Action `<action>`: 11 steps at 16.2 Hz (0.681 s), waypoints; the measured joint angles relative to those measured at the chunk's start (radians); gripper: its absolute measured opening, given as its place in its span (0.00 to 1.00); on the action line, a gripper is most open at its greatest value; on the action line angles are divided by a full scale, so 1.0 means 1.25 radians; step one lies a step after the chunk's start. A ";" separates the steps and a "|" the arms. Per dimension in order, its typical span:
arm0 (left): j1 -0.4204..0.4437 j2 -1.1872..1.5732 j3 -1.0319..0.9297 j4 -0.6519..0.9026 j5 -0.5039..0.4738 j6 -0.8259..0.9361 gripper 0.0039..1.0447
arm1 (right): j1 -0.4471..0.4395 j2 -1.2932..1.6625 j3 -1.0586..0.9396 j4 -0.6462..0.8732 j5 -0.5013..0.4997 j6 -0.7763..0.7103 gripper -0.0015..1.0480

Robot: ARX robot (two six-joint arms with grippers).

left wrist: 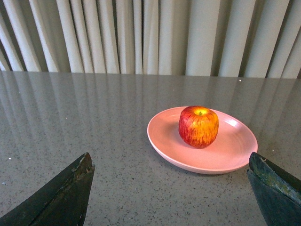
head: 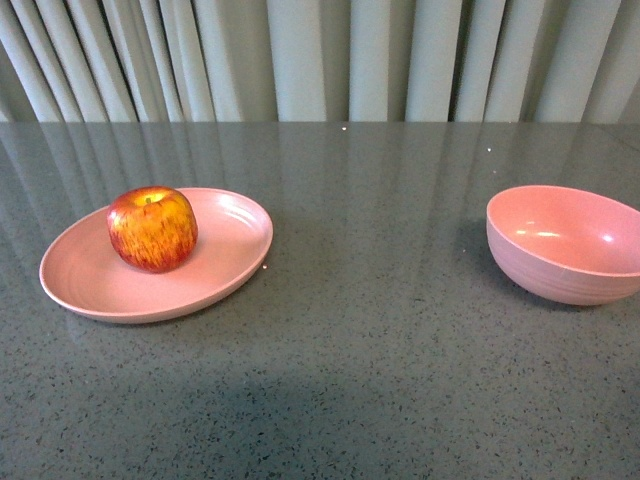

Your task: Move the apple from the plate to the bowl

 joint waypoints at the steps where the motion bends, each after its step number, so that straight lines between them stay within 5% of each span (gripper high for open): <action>1: 0.000 0.000 0.000 0.000 0.000 0.000 0.94 | -0.003 0.112 0.058 0.083 -0.020 -0.001 0.94; 5: 0.000 0.000 0.000 0.000 0.000 0.000 0.94 | 0.014 0.482 0.305 0.164 -0.025 -0.026 0.94; 11: 0.000 0.000 0.000 0.000 0.000 0.000 0.94 | 0.034 0.944 0.646 -0.066 -0.002 -0.049 0.94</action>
